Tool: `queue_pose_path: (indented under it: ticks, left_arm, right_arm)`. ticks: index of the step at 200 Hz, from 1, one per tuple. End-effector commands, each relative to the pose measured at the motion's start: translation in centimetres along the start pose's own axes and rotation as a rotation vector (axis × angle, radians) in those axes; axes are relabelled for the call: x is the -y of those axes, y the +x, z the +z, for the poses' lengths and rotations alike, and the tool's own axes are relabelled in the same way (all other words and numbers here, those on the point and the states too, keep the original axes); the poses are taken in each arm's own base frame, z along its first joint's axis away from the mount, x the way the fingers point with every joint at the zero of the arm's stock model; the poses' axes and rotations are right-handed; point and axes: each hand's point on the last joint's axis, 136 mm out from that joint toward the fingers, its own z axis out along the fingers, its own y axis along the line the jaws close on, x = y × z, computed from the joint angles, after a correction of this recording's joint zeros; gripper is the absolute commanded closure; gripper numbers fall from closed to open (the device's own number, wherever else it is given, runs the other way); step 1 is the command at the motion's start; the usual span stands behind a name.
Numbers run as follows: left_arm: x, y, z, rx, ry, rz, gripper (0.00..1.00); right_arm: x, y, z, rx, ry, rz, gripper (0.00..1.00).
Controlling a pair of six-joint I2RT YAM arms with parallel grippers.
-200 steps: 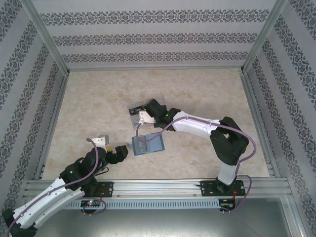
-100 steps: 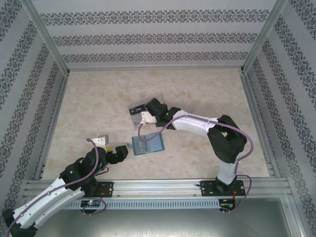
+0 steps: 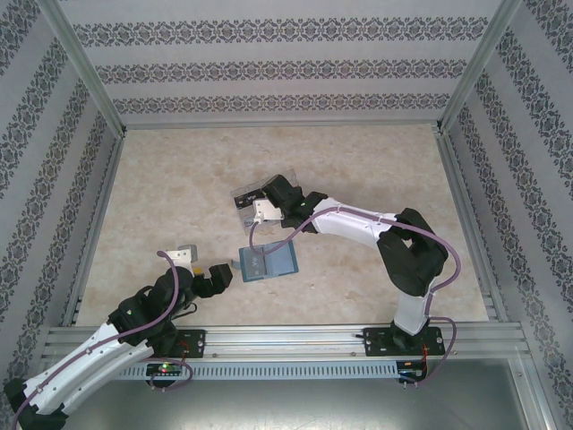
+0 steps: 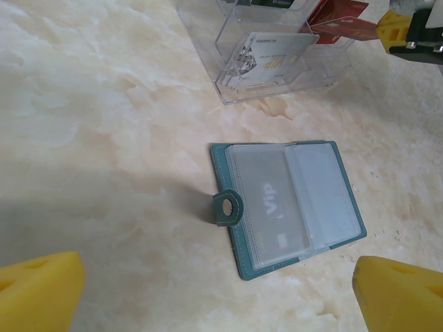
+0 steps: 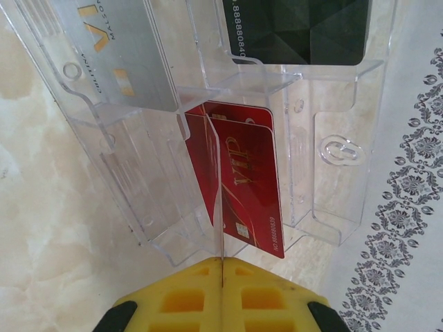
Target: Take the credit cards out of the card holder
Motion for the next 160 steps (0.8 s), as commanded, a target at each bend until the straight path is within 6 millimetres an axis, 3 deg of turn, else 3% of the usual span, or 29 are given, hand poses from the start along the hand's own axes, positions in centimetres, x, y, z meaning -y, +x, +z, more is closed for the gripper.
queue_pose_path:
  ticks: [1, 108, 160]
  left_arm:
    - [-0.8, 0.0, 0.2, 0.012, -0.031, 0.017, 0.0]
    - [-0.9, 0.0, 0.2, 0.016, -0.034, 0.019, 0.0]
    - [-1.1, 0.0, 0.4, 0.019, -0.043, 0.019, 0.0]
  right_arm:
    - [0.7, -0.4, 0.2, 0.011, 0.006, -0.016, 1.0]
    - [1.3, -0.4, 1.2, 0.0, 0.011, -0.067, 1.0]
    - [1.6, -0.6, -0.4, 0.021, -0.004, -0.019, 1.0]
